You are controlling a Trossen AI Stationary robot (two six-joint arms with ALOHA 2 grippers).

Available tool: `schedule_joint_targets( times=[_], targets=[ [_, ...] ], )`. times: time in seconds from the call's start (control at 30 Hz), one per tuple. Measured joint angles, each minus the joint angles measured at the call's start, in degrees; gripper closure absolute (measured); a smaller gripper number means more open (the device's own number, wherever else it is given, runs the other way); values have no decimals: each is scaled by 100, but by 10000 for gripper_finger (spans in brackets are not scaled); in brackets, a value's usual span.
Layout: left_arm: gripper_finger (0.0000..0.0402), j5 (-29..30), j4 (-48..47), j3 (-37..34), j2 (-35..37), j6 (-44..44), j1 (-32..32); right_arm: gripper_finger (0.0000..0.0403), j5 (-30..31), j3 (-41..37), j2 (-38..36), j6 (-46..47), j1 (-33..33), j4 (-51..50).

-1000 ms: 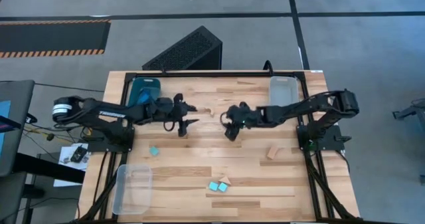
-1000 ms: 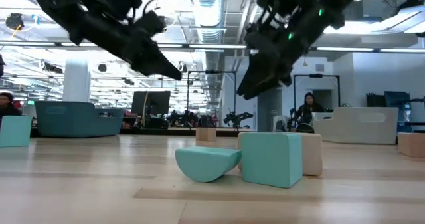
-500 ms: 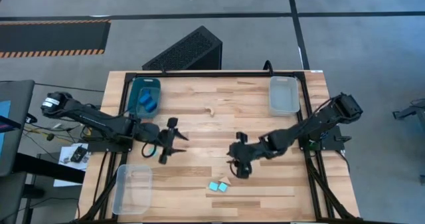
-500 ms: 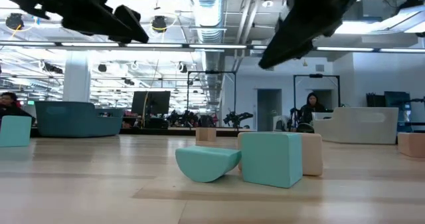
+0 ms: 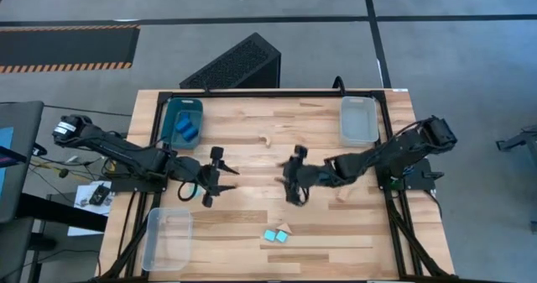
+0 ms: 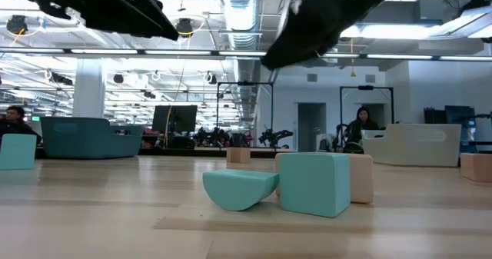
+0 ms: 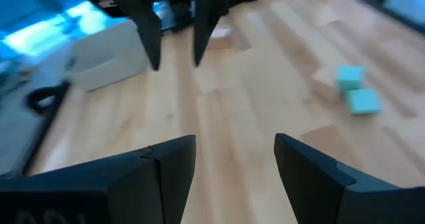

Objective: Sort & place blocks by color
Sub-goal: Put the top brown block into the transparent bin

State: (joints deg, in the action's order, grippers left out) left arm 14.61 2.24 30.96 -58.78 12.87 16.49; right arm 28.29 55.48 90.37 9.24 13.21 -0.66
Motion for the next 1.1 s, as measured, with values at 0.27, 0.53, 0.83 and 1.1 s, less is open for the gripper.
schedule_joint_targets(
  times=[0.27, 0.53, 0.83, 1.1],
  targets=[
    [205, 539, 163, -137, -5, 73, -311, 174, -60, -66, 493, 388, -1166, 840],
    [205, 705, 154, -140, -9, -355, -677, 174, -441, 153, 1477, 660, -1945, 1458],
    [205, 733, -9, -146, -216, -456, -961, 174, -443, 345, 1771, 741, -1988, 1415],
    [205, 766, 143, -147, -532, -617, -1040, 174, -768, 335, 2079, 1073, -2279, 1692]
  ],
)
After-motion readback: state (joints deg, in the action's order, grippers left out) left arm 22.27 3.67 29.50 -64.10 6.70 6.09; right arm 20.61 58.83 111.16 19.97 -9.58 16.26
